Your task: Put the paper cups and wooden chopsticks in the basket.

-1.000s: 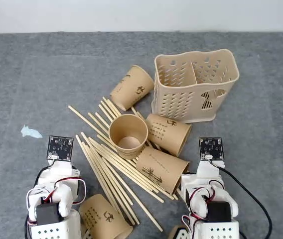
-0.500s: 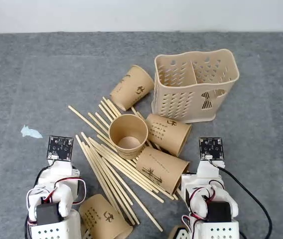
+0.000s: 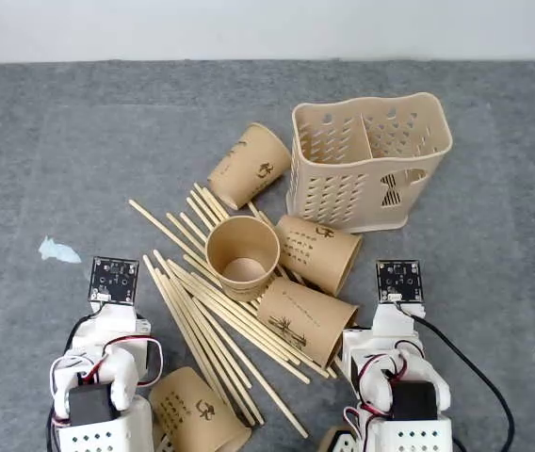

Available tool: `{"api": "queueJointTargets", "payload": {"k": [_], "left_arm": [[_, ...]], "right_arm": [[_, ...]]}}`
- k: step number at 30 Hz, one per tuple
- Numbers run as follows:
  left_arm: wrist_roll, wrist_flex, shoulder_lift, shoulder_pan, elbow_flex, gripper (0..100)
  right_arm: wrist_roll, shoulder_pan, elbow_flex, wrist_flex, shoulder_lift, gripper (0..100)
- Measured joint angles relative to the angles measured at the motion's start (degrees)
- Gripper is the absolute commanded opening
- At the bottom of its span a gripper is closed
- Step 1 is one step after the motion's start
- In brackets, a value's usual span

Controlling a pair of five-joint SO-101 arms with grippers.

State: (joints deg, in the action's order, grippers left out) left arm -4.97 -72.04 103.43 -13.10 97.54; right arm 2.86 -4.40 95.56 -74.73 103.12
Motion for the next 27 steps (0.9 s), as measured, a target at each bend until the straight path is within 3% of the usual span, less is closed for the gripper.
{"api": "queueJointTargets", "payload": {"k": [9,13,18,27], "left_arm": [[0.0,0.0,0.0,0.0,0.0,1],[0.0,0.0,0.0,0.0,0.0,1],[0.0,0.0,0.0,0.0,0.0,1],[0.0,0.0,0.0,0.0,0.0,1]], "right_arm": [[0.0,0.0,0.0,0.0,0.0,1.1],[-0.44,4.4,-0.26,-0.62,0.0,1.1],[-6.15,5.01,-12.04,-6.42,0.18,1.1],[-7.47,5.45,-21.01,-7.3,0.53,0.9]]}}
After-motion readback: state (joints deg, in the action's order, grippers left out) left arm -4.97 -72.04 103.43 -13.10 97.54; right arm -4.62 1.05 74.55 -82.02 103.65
